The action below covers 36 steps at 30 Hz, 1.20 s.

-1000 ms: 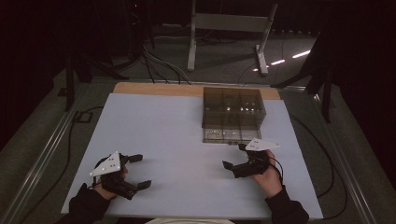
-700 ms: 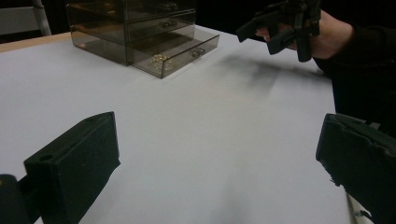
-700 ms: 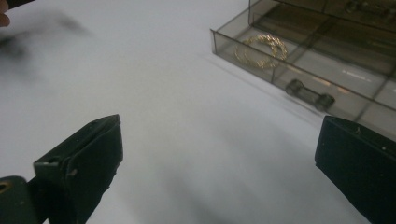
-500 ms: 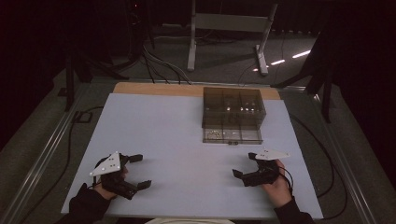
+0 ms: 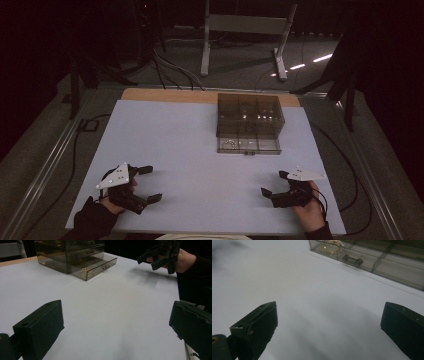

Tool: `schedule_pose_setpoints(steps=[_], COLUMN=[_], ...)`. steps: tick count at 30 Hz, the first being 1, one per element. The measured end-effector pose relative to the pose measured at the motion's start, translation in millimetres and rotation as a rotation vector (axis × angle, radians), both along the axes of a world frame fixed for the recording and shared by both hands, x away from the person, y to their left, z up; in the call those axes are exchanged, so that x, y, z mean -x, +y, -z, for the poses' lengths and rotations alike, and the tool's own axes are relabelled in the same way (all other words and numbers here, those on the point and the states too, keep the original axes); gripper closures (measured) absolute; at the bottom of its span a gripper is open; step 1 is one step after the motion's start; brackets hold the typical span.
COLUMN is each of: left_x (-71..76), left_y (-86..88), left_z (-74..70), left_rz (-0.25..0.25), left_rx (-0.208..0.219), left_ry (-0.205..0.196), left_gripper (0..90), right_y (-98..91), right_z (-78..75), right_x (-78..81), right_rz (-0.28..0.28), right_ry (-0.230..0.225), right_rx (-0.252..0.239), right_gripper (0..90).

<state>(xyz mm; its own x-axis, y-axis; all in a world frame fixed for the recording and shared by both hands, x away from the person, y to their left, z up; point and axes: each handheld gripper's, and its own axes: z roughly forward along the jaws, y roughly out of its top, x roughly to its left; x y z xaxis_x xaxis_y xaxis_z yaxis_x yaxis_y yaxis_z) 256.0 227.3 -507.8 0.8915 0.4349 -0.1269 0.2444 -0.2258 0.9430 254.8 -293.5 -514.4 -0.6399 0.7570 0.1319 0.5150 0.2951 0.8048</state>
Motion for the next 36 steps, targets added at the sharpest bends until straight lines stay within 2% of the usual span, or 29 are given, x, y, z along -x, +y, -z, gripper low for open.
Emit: schedule_pose_setpoints(steps=[7,10,15,36], left_x=[0.3,0.8,2.3,2.2], left_y=[0.4,-0.4,-0.7,1.9], left_z=[0.3,0.8,0.8,0.4], left_rz=[-0.001,0.002,0.004,-0.003], left_rx=[-0.001,-0.005,-0.009,0.0], left_ry=[0.0,0.0,0.001,0.002], left_gripper=[0.4,0.4,0.4,0.4], right_y=[-16.5,-19.1,-16.6,-10.6], right_z=[3.2,4.9,4.5,0.9], right_x=[7.2,7.5,3.4,4.3], right_rz=[0.056,0.064,0.057,0.026], right_ry=[0.009,0.008,0.005,-0.014], right_rx=[-0.006,0.01,-0.013,-0.018], right_gripper=[1.2,1.2,1.2,1.2])
